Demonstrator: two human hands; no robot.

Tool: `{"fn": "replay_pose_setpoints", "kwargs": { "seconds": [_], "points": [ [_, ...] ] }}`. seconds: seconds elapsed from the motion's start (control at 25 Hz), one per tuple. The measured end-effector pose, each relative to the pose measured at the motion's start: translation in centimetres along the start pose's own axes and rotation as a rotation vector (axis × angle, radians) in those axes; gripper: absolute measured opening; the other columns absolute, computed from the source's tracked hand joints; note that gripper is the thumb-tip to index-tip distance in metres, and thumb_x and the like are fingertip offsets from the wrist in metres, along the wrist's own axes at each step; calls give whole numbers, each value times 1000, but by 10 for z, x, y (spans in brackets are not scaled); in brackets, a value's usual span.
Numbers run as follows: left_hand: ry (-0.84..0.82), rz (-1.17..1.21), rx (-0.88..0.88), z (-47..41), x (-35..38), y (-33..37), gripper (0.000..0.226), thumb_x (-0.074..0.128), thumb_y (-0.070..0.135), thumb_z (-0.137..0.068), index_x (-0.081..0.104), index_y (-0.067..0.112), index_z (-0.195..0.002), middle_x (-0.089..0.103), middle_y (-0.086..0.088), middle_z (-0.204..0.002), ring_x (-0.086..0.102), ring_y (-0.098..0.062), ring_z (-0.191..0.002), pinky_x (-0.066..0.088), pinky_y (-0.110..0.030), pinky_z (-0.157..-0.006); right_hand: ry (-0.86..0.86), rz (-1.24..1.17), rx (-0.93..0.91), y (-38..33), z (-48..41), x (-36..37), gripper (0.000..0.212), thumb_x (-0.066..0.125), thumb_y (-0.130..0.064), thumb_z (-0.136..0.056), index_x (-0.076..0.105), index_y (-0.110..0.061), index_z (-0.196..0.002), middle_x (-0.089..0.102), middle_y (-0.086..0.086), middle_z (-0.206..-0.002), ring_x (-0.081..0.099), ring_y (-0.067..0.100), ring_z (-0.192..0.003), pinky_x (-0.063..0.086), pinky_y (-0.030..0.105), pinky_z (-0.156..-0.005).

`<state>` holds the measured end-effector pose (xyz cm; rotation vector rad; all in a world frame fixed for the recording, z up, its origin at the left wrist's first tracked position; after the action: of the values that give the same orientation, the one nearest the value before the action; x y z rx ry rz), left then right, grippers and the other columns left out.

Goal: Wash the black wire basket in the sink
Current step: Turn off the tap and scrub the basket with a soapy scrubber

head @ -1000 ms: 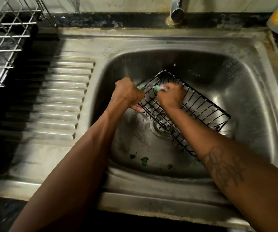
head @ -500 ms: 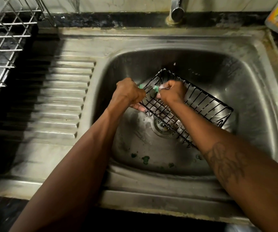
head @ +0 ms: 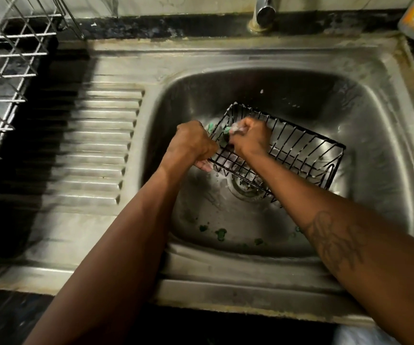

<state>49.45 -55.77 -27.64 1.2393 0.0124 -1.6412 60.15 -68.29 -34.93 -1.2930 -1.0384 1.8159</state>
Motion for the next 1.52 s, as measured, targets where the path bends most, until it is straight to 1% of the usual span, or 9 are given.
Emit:
{"fn": "replay_pose_setpoints", "kwargs": {
  "seconds": [0.16,0.36,0.52,0.72,0.88,1.08,1.28,1.36,1.52],
  "points": [
    [136,-358,186,12,1,13,20,65,11,-78,51,4,-66,66,-13,-77,61,-24,-59,47,-23,-47,-66,-53,-5,6,0,0,20,72,4,-86,72,-12,-97,73,2,-97,70,10,-81,58,17,-64],
    [260,-611,400,38,-7,22,28,65,22,-88,65,7,-111,69,-16,-105,68,-38,-94,55,-43,-77,-305,148,-85,-26,25,3,13,76,-3,-84,75,-15,-88,67,-12,-80,64,2,-77,57,20,-76],
    [-14,-708,737,49,-1,22,37,55,43,-92,61,16,-117,63,-10,-118,65,-32,-102,57,-43,-80,-214,93,6,-38,33,-19,23,77,0,-80,73,-21,-86,73,-3,-88,69,9,-83,62,36,-81],
    [-389,-1063,716,61,10,4,66,35,71,-95,70,14,-98,65,-12,-115,63,-32,-105,49,-42,-96,-133,75,87,-42,46,-49,16,78,-5,-85,70,-16,-93,67,-6,-87,71,11,-79,64,34,-73],
    [-401,-1111,722,64,9,10,44,44,44,-102,72,11,-106,67,-12,-118,61,-28,-117,6,-47,-125,-129,155,73,-47,58,-56,23,80,-6,-83,74,-14,-103,71,-1,-103,72,15,-90,63,34,-78],
    [-293,-795,724,61,-9,20,44,43,47,-97,67,10,-98,69,-14,-99,66,-33,-95,51,-39,-91,-186,433,-164,-82,68,-82,45,58,1,-92,59,-15,-134,54,6,-125,52,11,-101,40,9,-69],
    [-168,-142,638,57,-34,38,36,50,31,-105,55,14,-74,58,3,-66,52,-4,-55,42,-18,-56,-52,612,-581,-121,80,-104,43,50,3,-89,65,-12,-127,50,13,-117,49,16,-96,46,25,-78],
    [-148,-70,568,55,-34,33,40,50,33,-105,48,18,-68,50,7,-62,43,-4,-53,38,-27,-59,-89,616,-563,-114,81,-96,40,50,2,-92,68,-8,-126,54,13,-111,49,15,-88,53,31,-76],
    [-168,44,426,40,-24,-1,28,55,42,-99,59,19,-84,65,-1,-77,58,-12,-72,50,-34,-76,-114,579,-499,-118,86,-78,30,54,-6,-98,69,-5,-124,56,11,-116,51,11,-88,40,10,-72]
  ]
}}
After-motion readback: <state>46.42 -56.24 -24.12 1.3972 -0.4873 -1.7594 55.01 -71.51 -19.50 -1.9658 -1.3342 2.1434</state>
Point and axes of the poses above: each hand's wrist, its own z-axis away from the middle knuckle, its own x-axis out of the palm, y = z × x, the point moved 5 cm from there along -z, towards the middle knuckle
